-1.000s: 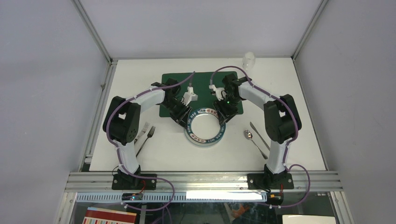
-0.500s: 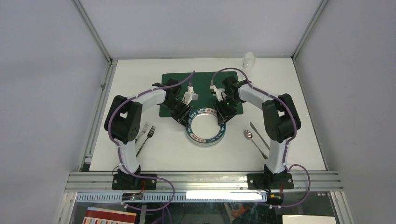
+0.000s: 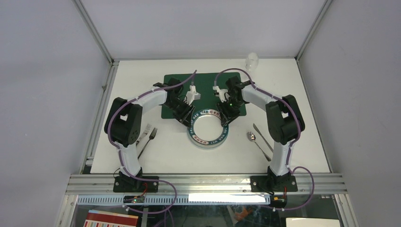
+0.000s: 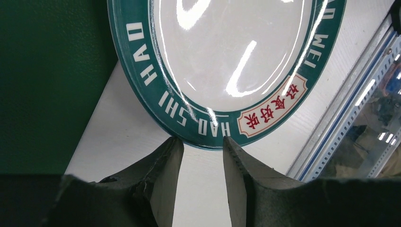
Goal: Set the dinner table for one person
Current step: Pick up the plate at the center of the board.
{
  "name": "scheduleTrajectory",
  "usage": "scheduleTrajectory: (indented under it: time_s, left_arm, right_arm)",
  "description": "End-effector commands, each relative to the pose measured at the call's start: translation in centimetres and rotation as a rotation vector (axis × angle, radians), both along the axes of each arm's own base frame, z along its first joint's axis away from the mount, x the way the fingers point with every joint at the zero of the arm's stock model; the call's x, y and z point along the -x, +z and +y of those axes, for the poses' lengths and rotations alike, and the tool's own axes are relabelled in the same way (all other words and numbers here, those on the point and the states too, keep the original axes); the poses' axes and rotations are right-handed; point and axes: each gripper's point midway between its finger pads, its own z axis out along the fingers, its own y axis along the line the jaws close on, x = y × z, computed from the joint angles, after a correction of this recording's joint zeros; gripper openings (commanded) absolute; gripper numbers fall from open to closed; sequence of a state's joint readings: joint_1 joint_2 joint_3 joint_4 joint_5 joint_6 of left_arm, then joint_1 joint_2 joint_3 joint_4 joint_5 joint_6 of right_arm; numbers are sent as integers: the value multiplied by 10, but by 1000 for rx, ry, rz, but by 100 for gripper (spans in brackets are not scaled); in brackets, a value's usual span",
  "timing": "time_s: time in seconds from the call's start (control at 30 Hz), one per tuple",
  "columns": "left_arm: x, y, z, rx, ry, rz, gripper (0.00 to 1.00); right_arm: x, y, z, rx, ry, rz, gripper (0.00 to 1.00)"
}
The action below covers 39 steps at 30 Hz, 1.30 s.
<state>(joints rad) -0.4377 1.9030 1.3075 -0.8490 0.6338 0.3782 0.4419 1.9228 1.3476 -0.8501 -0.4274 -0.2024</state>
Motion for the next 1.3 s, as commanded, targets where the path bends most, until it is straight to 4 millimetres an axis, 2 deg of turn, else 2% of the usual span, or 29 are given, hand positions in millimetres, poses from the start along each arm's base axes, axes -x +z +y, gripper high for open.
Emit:
scheduleTrajectory:
  time_s: [0.0, 0.33, 0.5, 0.67, 0.8, 1.27]
  left_arm:
    - [-16, 42, -15, 88, -9, -108, 40]
    - [-15, 31, -18, 94, -17, -66, 39]
    - [-17, 28, -19, 92, -17, -66, 38]
    - [-17, 24, -17, 82, -13, -68, 38]
    - [-17, 20, -16, 73, -11, -69, 37]
    - [-17, 20, -14, 67, -8, -75, 36]
  right_arm:
    - [-16, 29, 16, -84, 17, -80, 41]
    - [-12, 40, 17, -103, 39, -78, 37]
    - [-10, 38, 17, -106, 46, -70, 30]
    - [-8, 35, 16, -102, 49, -64, 9]
    - [-7, 35, 16, -104, 53, -62, 0]
    - [-9, 35, 13, -92, 57, -82, 0]
